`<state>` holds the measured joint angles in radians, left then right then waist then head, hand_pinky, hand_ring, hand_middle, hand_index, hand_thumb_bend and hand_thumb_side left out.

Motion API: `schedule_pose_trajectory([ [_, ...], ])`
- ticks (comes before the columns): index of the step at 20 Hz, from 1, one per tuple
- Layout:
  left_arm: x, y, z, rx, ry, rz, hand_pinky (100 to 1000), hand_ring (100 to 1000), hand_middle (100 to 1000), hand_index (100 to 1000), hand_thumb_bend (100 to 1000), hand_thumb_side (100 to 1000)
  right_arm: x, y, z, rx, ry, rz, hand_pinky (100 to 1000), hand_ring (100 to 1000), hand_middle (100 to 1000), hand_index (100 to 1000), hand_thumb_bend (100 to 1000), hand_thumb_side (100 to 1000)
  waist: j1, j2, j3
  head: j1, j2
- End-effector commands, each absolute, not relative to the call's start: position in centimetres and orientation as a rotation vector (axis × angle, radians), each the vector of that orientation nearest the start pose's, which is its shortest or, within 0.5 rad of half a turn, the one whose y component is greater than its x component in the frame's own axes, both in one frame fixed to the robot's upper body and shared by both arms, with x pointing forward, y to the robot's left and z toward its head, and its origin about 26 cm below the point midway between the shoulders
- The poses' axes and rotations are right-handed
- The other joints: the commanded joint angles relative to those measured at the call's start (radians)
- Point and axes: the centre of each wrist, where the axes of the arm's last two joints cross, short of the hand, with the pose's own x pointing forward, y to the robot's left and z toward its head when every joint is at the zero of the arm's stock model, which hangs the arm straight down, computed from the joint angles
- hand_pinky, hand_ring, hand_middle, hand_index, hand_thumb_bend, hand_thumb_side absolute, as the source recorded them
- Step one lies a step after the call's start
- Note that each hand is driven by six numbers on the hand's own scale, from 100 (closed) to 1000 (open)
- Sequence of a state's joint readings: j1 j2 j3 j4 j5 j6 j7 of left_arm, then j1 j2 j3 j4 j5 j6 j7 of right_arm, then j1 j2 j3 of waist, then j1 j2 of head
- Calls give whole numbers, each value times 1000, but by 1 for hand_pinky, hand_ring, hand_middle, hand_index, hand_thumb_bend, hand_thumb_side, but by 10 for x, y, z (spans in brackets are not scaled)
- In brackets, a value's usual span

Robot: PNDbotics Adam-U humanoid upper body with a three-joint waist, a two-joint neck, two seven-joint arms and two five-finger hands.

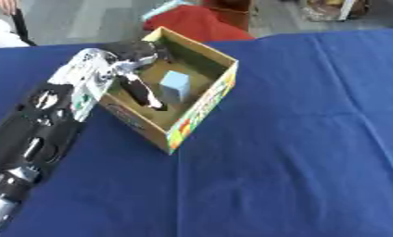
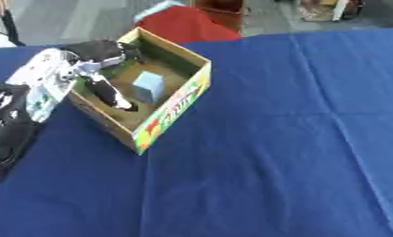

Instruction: Pick up objects on the table and place them in the box.

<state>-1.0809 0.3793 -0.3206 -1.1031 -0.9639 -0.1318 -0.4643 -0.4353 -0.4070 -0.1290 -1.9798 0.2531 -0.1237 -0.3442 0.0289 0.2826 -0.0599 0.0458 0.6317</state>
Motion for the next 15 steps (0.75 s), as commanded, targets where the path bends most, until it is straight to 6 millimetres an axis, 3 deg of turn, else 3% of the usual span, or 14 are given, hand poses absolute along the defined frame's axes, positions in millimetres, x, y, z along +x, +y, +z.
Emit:
schedule_pose_trajectory([
  [1,455,181,298,1051,-1646,-1667,781,829,804,880,399,381,304,-292,263,984,3405,-112,677,702,845,782,100,1000,-5,-27,3,-3,12],
  [7,412,183,346,1110,-1898,-1505,753,792,777,860,307,412,303,-294,264,1007,3393,-119,679,704,844,783,100,1000,-3,-39,15,-11,29],
  [12,356,198,378,1186,-2096,-1384,733,769,771,863,323,495,302,-298,265,1040,3374,-125,681,705,842,785,100,1000,0,-48,30,-29,47],
  [15,320,213,384,1246,-2181,-1291,719,757,765,866,303,552,302,-299,266,1059,3362,-124,682,705,841,785,100,1000,1,-50,37,-37,51],
])
